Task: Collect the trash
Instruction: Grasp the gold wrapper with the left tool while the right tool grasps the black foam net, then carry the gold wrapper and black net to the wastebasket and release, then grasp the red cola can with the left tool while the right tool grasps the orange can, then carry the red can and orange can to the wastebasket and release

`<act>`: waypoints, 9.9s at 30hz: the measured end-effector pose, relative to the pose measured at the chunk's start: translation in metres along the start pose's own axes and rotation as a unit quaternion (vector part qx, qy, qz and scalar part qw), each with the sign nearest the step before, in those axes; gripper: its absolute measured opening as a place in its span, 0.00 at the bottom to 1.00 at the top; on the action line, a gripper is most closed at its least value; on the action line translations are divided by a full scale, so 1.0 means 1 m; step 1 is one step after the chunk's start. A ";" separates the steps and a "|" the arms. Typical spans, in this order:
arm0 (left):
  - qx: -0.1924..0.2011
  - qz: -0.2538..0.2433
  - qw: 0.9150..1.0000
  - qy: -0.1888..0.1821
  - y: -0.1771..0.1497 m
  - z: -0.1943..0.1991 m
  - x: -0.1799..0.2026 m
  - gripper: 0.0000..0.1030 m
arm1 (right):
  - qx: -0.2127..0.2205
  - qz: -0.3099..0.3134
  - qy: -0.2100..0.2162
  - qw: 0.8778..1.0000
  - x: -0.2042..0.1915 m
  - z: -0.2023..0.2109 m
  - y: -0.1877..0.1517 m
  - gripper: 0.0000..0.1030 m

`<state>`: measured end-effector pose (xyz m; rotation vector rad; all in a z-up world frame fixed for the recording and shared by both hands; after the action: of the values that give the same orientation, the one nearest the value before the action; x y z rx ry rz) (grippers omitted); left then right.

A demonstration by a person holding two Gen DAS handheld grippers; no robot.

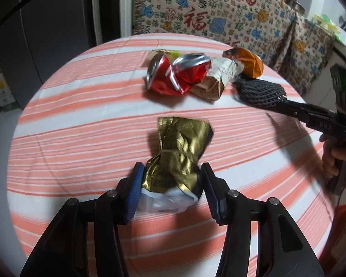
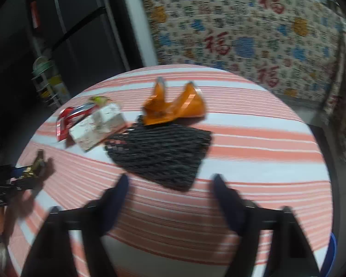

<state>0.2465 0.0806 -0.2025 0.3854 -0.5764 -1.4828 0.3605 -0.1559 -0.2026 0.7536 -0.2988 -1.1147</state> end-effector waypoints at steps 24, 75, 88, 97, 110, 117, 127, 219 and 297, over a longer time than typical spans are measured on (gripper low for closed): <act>0.005 -0.048 0.998 0.030 -0.002 -0.017 0.018 0.98 | -0.010 0.075 0.042 0.996 -0.027 -0.013 0.012 0.66; 0.076 -0.090 0.992 -0.051 0.022 0.039 0.143 0.37 | 0.000 -0.020 -0.012 1.000 0.026 0.125 -0.050 0.09; 0.068 -0.139 0.982 -0.111 0.020 0.043 0.256 0.37 | 0.032 -0.076 -0.062 0.995 0.100 0.187 -0.078 0.09; 0.036 -0.175 0.965 -0.192 0.012 0.029 0.358 0.37 | 0.045 -0.145 -0.133 0.979 0.179 0.229 -0.114 0.09; -0.001 -0.191 0.948 -0.253 -0.004 -0.019 0.475 0.37 | 0.018 -0.254 -0.200 0.946 0.279 0.250 -0.176 0.09; -0.022 -0.198 0.948 -0.249 -0.017 -0.060 0.512 0.37 | 0.003 -0.307 -0.200 0.930 0.316 0.241 -0.202 0.09; -0.044 -0.196 0.948 -0.246 -0.028 -0.103 0.531 0.38 | -0.014 -0.391 -0.162 0.906 0.353 0.208 -0.232 0.10; 0.063 0.038 0.997 0.005 0.103 -0.023 -0.017 0.83 | 0.039 -0.040 -0.014 0.998 -0.006 0.025 0.003 0.62; 0.032 -0.157 0.963 -0.215 0.020 0.005 0.410 0.18 | 0.040 -0.224 -0.188 0.956 0.213 0.247 -0.168 0.23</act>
<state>0.2573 -0.3245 -0.1356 0.2077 -0.9429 -1.8750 0.1943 -0.4816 -0.1696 0.6942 -0.5122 -1.6899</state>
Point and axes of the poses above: each gripper's, at about its wrist camera, not at the fingertips, and z roughly against the way its jaws point, x to its right, y to its top, the point moved 4 cm from there along -z, roughly the way its jaws point, and after that the axes turned 2 degrees about z, right-handed, at the moved point
